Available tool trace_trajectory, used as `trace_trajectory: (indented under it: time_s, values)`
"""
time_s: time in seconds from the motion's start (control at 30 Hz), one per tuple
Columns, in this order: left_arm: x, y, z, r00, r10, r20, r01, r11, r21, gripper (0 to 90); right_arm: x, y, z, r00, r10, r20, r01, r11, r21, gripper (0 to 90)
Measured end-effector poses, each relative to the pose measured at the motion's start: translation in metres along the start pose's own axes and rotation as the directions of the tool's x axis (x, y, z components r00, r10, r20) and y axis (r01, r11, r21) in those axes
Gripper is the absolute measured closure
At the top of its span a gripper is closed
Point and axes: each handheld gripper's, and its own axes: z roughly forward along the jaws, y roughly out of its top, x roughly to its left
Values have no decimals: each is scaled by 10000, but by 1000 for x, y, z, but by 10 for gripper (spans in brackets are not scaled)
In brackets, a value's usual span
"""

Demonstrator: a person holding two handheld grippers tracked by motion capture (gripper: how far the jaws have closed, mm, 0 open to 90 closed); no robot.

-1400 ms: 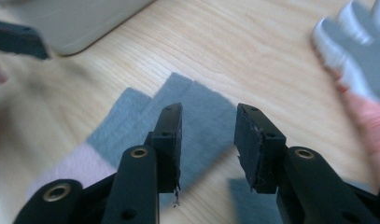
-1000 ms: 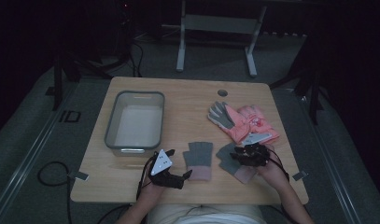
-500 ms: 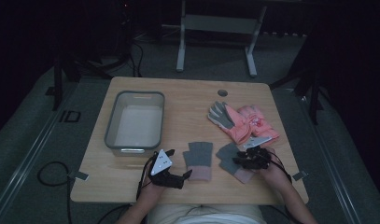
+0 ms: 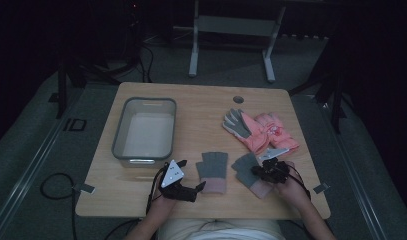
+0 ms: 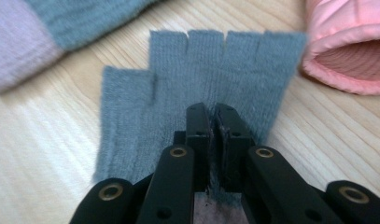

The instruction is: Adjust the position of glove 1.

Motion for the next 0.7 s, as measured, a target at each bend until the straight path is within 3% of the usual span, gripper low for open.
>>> trace_trajectory:
  time_s: [0.13, 0.23, 0.3, 0.4, 0.5, 0.57, 0.63, 0.7]
  values:
    - [0, 0, 0, 10000, 29, -5, -29, 10000, 1, 0, 8, 2, -17, 9991, 368, 218, -360, 9987, -368, 854]
    - [0, 0, 0, 10000, -11, -3, 11, 10000, -7, 0, 15, 5, -36, 9944, 964, 425, -923, 9916, -901, 854]
    - [0, 0, 0, 10000, -19, -9, 19, 10000, -17, 0, 17, 5, -40, 9931, 1056, 508, -999, 9895, -1041, 854]
    - [0, 0, 0, 10000, 33, -15, -33, 10000, 10, 0, 31, 9, -60, 9769, 1823, 1115, -1592, 9689, -1894, 854]
    - [0, 0, 0, 10000, 45, -10, -45, 10000, 16, 0, 38, 8, -70, 9616, 2429, 1276, -2046, 9448, -2560, 854]
    - [0, 0, 0, 10000, 25, 0, -25, 10000, 15, 0, 44, 8, -74, 9463, 2696, 1786, -2118, 9340, -2877, 854]
    - [0, 0, 0, 10000, 18, 7, -18, 10000, 19, 0, 49, 6, -77, 9338, 3083, 1814, -2420, 9180, -3142, 854]
    - [0, 0, 0, 10000, 26, 7, -26, 10000, 18, 0, 53, 4, -75, 9212, 3289, 2081, -2542, 9133, -3182, 854]
